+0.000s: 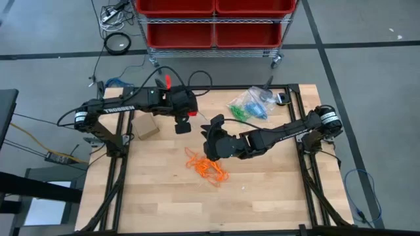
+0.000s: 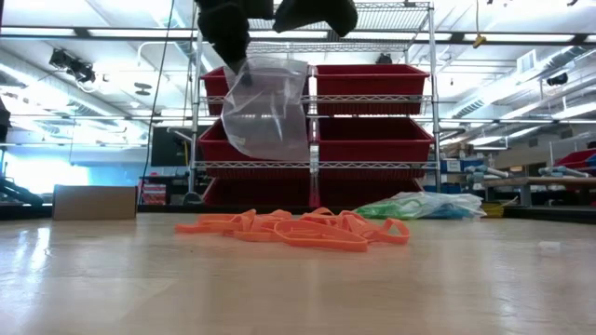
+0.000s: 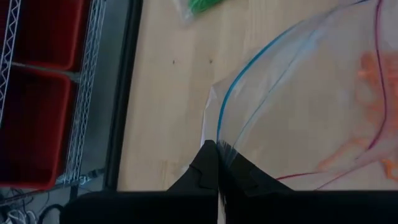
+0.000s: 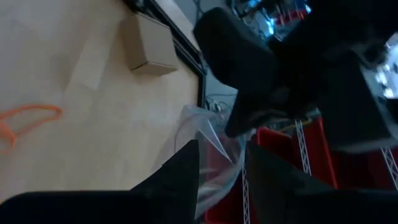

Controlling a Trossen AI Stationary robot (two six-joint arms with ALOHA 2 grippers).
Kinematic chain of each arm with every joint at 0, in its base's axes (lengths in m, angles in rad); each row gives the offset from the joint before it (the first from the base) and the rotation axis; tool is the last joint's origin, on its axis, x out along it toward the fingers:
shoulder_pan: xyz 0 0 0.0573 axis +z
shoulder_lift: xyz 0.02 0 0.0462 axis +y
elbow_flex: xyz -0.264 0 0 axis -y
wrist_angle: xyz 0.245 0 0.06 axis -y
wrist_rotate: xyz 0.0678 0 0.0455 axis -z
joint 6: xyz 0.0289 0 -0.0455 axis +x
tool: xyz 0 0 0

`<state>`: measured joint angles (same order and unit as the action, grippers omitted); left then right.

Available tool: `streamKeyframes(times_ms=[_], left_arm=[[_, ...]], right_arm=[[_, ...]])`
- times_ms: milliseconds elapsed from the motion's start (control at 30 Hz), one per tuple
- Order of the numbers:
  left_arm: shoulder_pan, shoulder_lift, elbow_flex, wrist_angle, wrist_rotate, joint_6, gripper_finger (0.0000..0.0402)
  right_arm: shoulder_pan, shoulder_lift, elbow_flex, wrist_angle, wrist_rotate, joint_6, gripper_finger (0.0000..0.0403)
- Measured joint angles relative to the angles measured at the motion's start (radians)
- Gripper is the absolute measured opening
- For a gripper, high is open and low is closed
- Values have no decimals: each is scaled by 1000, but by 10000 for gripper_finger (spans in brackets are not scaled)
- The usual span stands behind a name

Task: Sort rubber bands
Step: Put the orange rubber band into the transparent zip bag

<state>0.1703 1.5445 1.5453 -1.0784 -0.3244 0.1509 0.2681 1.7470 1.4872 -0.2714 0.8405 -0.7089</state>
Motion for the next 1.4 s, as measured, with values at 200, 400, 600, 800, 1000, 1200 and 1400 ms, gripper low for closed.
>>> streamKeyframes(times_ms=[200,400,600,800,1000,1200,1400], left_arm=[[0,-2,-29,18,-1,20,0],[17,-51,-127,106,0,32,0],[68,-201,-328,275,44,18,0],[58,-284,-514,295,-4,-52,0],[5,-259,-604,381,-13,-145,0],[-34,-216,-604,484,-46,-202,0],[-36,-200,-603,526,-48,-202,0]], right_arm=[[39,-57,0,-131,29,166,109],[29,-155,0,-449,-153,533,103],[-9,-186,-129,-488,-453,727,103],[21,-176,-430,-66,-538,700,105],[1,-176,-588,320,-523,730,101],[-53,-112,-618,454,-563,782,102],[-106,36,-569,559,-639,848,102]])
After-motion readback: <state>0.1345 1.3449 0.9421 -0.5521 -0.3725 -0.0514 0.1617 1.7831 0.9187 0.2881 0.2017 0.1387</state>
